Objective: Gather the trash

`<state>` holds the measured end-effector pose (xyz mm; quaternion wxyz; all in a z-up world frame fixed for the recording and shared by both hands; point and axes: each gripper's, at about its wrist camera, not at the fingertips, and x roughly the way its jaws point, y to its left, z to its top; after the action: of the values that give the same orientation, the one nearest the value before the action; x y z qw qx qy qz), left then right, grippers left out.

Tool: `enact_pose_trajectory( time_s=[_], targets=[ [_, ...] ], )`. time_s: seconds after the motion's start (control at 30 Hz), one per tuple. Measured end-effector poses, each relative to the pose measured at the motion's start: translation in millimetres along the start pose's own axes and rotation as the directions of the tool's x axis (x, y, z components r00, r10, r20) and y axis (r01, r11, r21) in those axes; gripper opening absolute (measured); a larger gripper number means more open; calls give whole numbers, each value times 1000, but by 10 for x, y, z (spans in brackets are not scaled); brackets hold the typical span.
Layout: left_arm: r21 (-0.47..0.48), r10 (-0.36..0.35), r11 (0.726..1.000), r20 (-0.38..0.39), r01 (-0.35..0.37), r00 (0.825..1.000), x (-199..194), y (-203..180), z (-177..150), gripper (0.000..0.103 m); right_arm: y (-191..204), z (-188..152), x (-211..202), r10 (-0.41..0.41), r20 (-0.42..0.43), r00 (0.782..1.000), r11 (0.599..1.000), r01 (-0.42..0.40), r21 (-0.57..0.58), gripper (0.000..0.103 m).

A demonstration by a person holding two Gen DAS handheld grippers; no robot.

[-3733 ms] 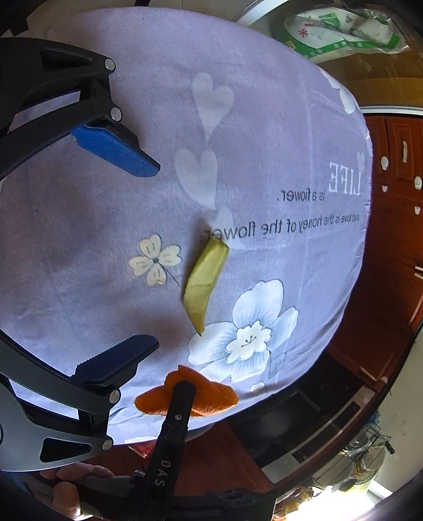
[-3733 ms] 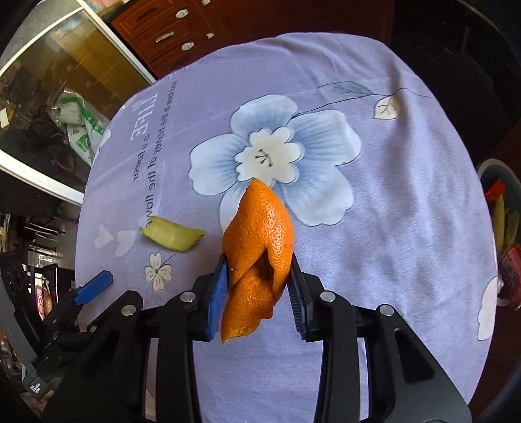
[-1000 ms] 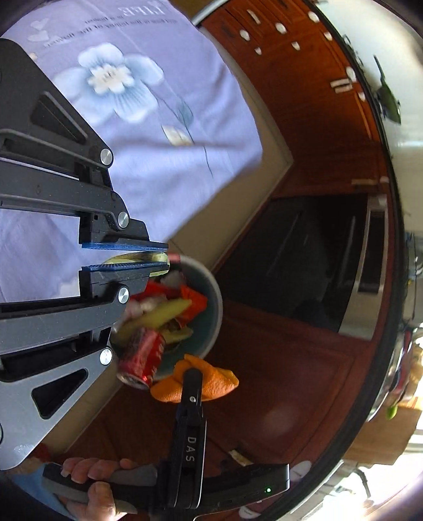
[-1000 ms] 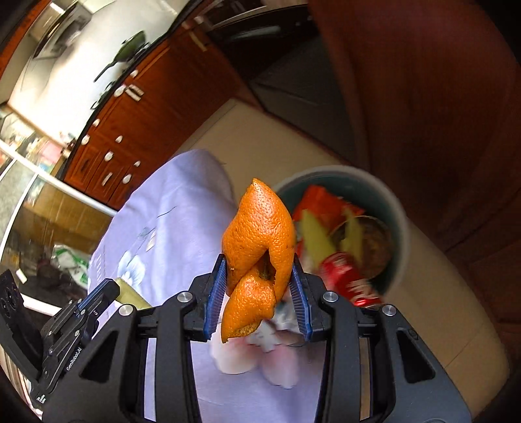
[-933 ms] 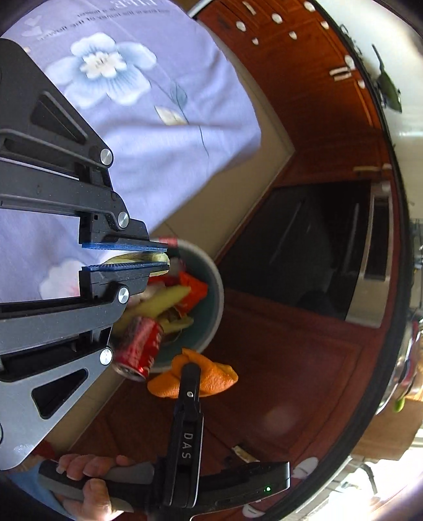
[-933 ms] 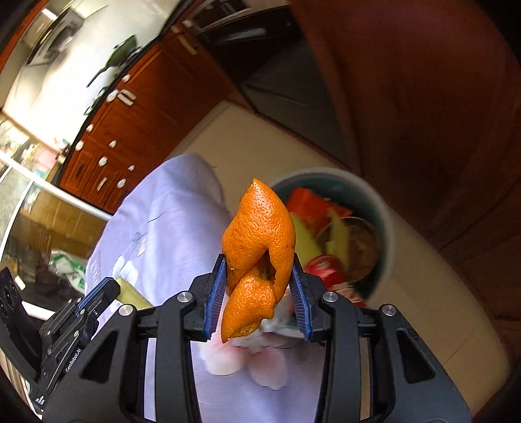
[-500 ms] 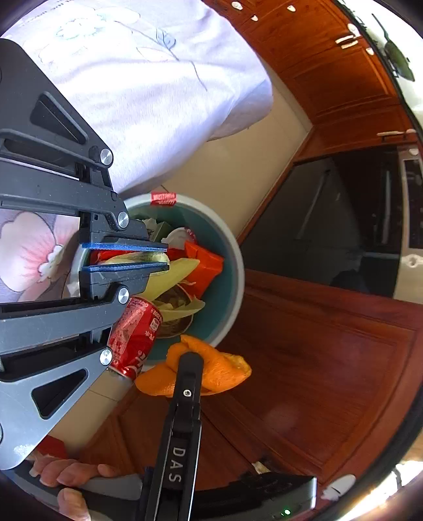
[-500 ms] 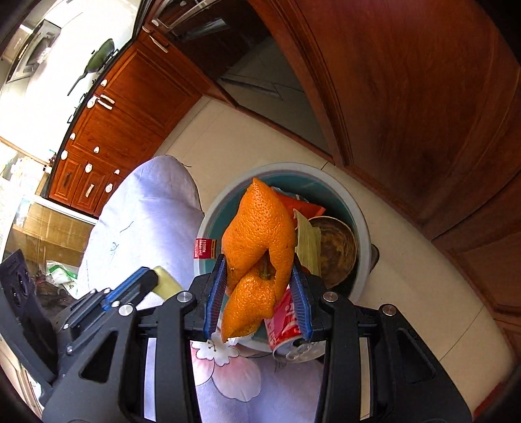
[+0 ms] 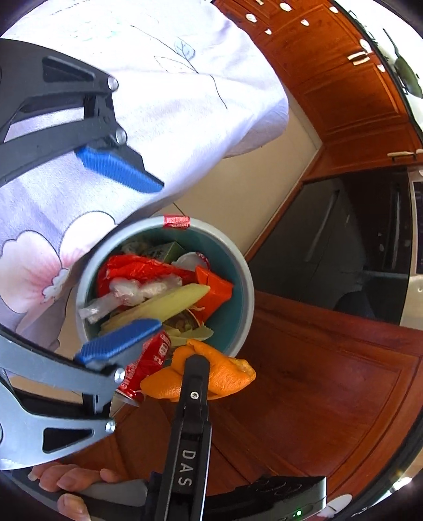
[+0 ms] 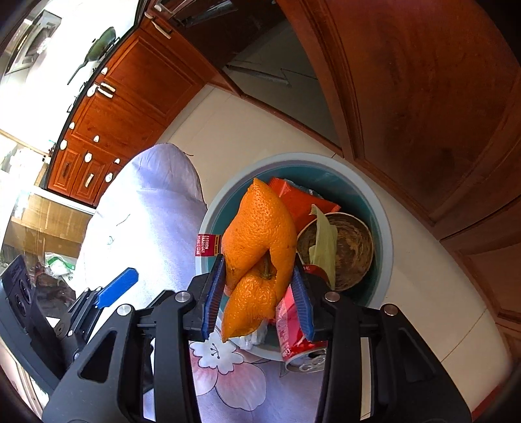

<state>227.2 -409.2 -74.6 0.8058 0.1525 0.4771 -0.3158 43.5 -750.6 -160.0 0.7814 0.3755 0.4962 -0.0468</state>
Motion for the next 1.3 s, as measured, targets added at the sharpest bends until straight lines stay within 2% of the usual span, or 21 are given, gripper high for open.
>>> enact_pose_trajectory(
  time_s=[0.03, 0.07, 0.13, 0.23, 0.5, 0.67, 0.73, 1.0, 1.13, 1.3],
  targets=[
    [-2, 1, 1000, 4, -1, 1000, -13, 4, -2, 89, 13, -2, 6, -2, -2, 1000, 1000, 2, -3, 44],
    [-6, 3, 1000, 6, -3, 1000, -28, 10, -9, 92, 28, -5, 10, -3, -3, 1000, 1000, 3, -4, 54],
    [-15, -5, 1000, 2, 5, 1000, -58, 7, -13, 95, 47, -7, -7, 10, 2, 1000, 1000, -10, 9, 67],
    [-22, -6, 1000, 3, 6, 1000, -101, -4, -29, 97, 91, -14, -46, 4, 10, 1000, 1000, -5, 14, 74],
    [-49, -4, 999, 3, 4, 1000, -280, 36, -147, 99, 181, -161, -227, -39, 6, 999, 999, 39, 1, 79],
    [-82, -13, 997, 14, 14, 1000, -545, 58, -296, 99, 234, -293, -405, -53, 10, 999, 999, 53, -6, 80],
    [-91, -15, 996, 19, 17, 1000, -650, 58, -352, 99, 262, -371, -494, -56, 19, 998, 998, 57, -9, 85],
    [-122, 17, 992, 24, -13, 1000, -944, 51, -607, 99, 308, -703, -735, -69, 21, 997, 996, 70, -46, 91],
    [-144, 25, 989, 5, -24, 1000, -1035, 66, -756, 99, 332, -877, -802, -96, 7, 995, 993, 97, -74, 94],
    [-149, 46, 988, 26, -41, 999, -1193, 57, -915, 99, 365, -1062, -945, -155, 28, 988, 979, 157, -130, 94]
  ],
)
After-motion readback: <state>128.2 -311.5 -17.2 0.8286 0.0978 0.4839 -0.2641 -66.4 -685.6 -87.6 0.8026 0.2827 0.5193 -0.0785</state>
